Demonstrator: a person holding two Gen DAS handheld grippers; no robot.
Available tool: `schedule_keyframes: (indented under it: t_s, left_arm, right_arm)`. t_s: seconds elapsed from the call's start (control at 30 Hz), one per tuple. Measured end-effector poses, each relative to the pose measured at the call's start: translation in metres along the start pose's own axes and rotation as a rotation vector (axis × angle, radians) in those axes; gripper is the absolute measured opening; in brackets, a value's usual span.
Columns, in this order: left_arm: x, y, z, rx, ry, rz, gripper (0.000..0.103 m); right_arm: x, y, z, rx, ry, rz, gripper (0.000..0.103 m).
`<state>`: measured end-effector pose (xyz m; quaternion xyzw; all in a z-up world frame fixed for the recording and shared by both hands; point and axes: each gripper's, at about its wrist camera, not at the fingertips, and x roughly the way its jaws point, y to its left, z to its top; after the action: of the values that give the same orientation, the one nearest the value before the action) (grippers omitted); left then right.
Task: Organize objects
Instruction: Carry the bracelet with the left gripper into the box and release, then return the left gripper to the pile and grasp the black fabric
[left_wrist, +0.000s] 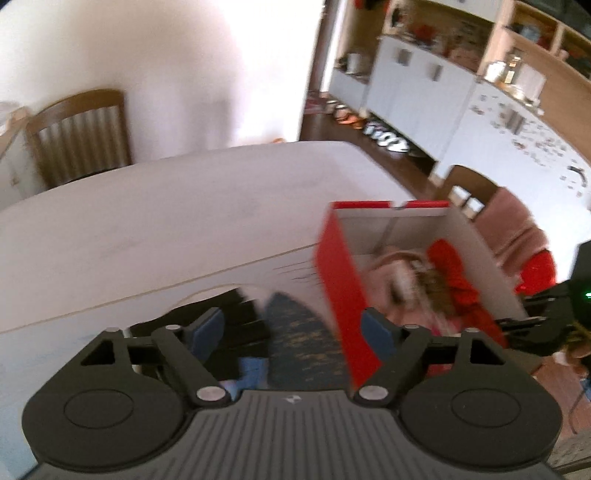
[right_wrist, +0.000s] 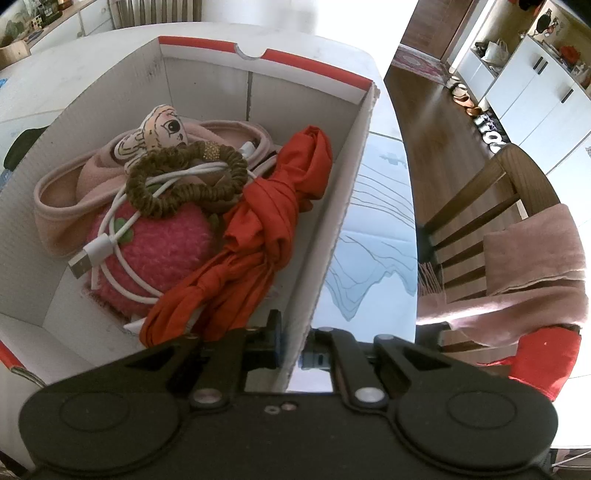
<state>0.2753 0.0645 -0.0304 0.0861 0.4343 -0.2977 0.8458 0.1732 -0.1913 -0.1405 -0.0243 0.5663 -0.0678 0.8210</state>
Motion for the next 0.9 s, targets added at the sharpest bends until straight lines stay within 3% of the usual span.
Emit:
schedule_keyframes:
  t_s: [0.17,0.23,0.57,0.7,0.8,0.9]
  left_arm:
    - [0.01,0.03,-0.011,-0.027,0.021,0.102,0.092]
    - [0.018,0.039,-0.015,-0.041,0.028,0.127,0.103]
    - [0.071,0.08,-0.034,-0.122,0.13,0.23,0.103]
    - [0.082,0.096,-0.032,-0.186,0.124,0.294,0.103]
    - [0.089,0.109,-0.031,-0.248,0.131,0.294,0.103]
    - [0.099,0.112,-0.029,-0.246,0.148,0.309,0.103]
  right_arm:
    - [0.0,0.0,0.0,0.001,0.003,-0.003,0.006]
    - [0.0,0.0,0.0,0.004,0.004,-0.004,0.006]
    - [-0.001,0.002,0.001,0.005,0.009,-0.014,0.007]
    - [-0.001,0.004,0.0,0.003,0.007,-0.022,0.007]
    - [-0.002,0.006,0.0,-0.001,0.008,-0.023,0.007]
    - [-0.002,0.006,0.0,0.002,0.009,-0.023,0.007]
